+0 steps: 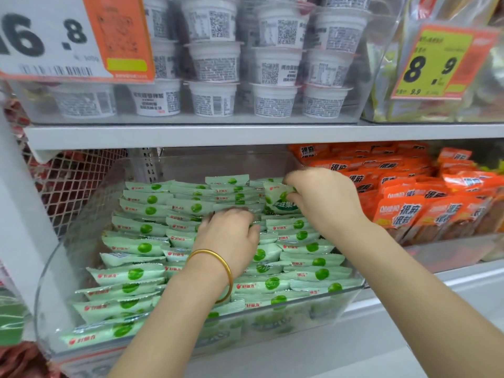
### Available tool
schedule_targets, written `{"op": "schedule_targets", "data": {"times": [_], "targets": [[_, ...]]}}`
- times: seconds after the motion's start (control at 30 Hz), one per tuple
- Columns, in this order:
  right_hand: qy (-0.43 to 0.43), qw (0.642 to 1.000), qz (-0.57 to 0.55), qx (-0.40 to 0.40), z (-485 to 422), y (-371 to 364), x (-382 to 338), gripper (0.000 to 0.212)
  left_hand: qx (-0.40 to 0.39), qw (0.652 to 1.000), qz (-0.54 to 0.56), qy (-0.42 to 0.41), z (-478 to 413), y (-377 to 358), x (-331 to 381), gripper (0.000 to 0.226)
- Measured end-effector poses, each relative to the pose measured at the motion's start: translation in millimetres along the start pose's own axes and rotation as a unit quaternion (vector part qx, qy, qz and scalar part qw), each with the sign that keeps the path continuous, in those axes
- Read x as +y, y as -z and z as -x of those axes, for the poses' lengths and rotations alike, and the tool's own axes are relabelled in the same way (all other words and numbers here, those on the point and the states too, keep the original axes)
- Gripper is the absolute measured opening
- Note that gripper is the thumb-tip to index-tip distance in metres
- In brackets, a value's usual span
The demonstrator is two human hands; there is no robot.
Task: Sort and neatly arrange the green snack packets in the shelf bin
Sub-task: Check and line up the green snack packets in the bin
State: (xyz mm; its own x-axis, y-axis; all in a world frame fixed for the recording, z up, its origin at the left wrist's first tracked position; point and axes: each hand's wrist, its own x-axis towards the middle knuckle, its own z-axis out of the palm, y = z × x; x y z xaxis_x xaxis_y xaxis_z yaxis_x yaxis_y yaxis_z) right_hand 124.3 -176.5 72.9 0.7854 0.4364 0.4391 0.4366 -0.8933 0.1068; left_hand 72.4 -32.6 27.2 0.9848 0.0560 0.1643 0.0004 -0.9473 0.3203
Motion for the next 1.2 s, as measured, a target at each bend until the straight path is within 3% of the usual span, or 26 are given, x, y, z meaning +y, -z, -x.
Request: {"op": "schedule_targets", "data": {"times": [0.13, 0.3, 0.43, 0.5, 0.6, 0.73, 0.83, 0.93, 1.1, 1.2], "targets": [[0.023, 0.995, 0.029, -0.090, -5.9, -16.4, -4.5, 0.013, -0.001, 1.000, 0.003, -0.001, 0.3, -0.6, -1.7, 0.033], [0.014, 0.992, 0.052, -0.113, -12.5, -14.2, -0.8, 0.016, -0.001, 1.000, 0.005, 0.006, 0.3, 0.3, -1.9, 0.034], [0.029, 0.984, 0.033, -0.174, -17.9, -26.7, -6.1, 0.018, -0.002, 1.000, -0.001, 0.013, 0.4, 0.5, -0.5, 0.034], [0.005, 0.989, -0.014, -0.148, -14.1, -28.4, -0.5, 0.029, -0.001, 1.000, 0.001, 0.015, 0.2, 0.8, -0.6, 0.034], [-0.034, 0.992, -0.113, -0.040, 4.5, -19.9, 8.4, 0.041, 0.002, 1.000, 0.007, 0.017, -0.7, 1.0, -0.9, 0.033], [0.028, 0.981, -0.179, -0.076, 24.7, -28.1, -0.1, 0.024, 0.009, 1.000, 0.009, 0.021, -3.1, 1.0, 0.5, 0.032], [0.031, 0.974, -0.186, -0.128, 27.7, -39.7, -4.0, 0.067, 0.011, 1.000, 0.012, 0.023, -3.5, 0.3, 0.6, 0.031], [0.028, 0.976, -0.163, -0.144, 29.2, -42.5, -5.0, 0.084, 0.010, 1.000, 0.017, 0.023, -4.0, 0.0, -0.2, 0.031], [0.019, 0.967, -0.137, -0.214, 24.1, -41.7, -8.2, 0.062, 0.016, 0.999, 0.030, 0.023, -4.1, -0.3, -1.1, 0.031], [0.023, 0.967, -0.159, -0.197, 28.1, -39.0, -7.8, 0.053, 0.016, 0.999, 0.032, 0.020, -3.7, -0.8, -2.0, 0.032]]}}
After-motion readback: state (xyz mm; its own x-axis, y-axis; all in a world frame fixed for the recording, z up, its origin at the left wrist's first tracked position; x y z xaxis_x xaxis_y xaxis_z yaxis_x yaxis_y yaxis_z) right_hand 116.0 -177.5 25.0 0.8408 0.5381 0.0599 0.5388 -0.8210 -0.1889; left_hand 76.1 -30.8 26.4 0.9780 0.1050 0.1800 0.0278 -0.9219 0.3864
